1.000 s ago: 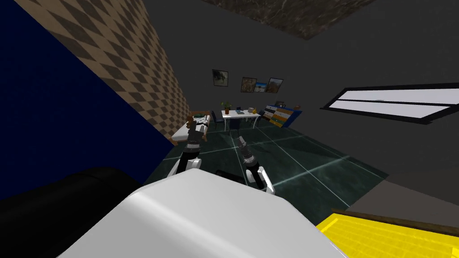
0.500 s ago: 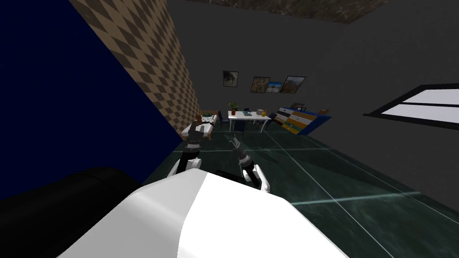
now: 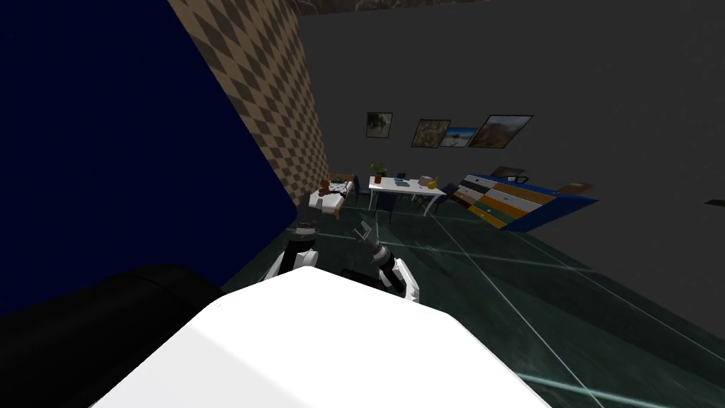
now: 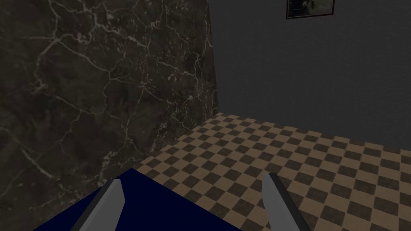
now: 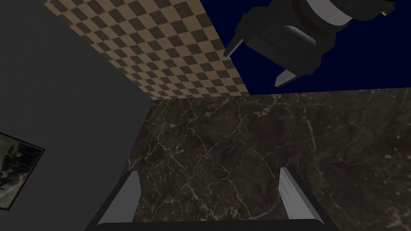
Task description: Push the door open
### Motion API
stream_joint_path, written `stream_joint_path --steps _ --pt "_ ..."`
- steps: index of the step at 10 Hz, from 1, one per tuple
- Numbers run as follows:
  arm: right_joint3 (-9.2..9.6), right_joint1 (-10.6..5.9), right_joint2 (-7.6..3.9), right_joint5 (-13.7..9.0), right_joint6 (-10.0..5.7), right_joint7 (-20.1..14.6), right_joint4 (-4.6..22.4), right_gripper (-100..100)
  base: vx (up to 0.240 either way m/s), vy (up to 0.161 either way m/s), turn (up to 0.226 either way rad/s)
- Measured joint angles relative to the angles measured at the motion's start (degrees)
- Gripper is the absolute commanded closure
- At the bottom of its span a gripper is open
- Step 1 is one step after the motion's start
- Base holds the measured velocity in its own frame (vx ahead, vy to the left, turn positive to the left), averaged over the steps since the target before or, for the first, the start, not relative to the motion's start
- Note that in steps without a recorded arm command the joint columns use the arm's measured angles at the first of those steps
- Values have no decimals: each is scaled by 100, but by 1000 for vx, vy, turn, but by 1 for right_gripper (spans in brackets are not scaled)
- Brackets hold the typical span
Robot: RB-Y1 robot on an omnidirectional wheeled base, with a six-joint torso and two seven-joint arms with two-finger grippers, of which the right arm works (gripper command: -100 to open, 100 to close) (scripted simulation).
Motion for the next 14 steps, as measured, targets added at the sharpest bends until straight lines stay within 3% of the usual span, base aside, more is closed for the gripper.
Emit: stream_joint_path --steps 3,6,9,14 --pt "195 -206 -33 278 -98 21 201 -100 37 -194 315" --pt "423 -347 31 557 -306 194 563 -100 -7 -220 309" --pt "647 -509 26 848 -388 231 725 -100 -30 -167 334" --pt "977 -742 65 1277 -678 423 1177 -100 -71 -199 314"
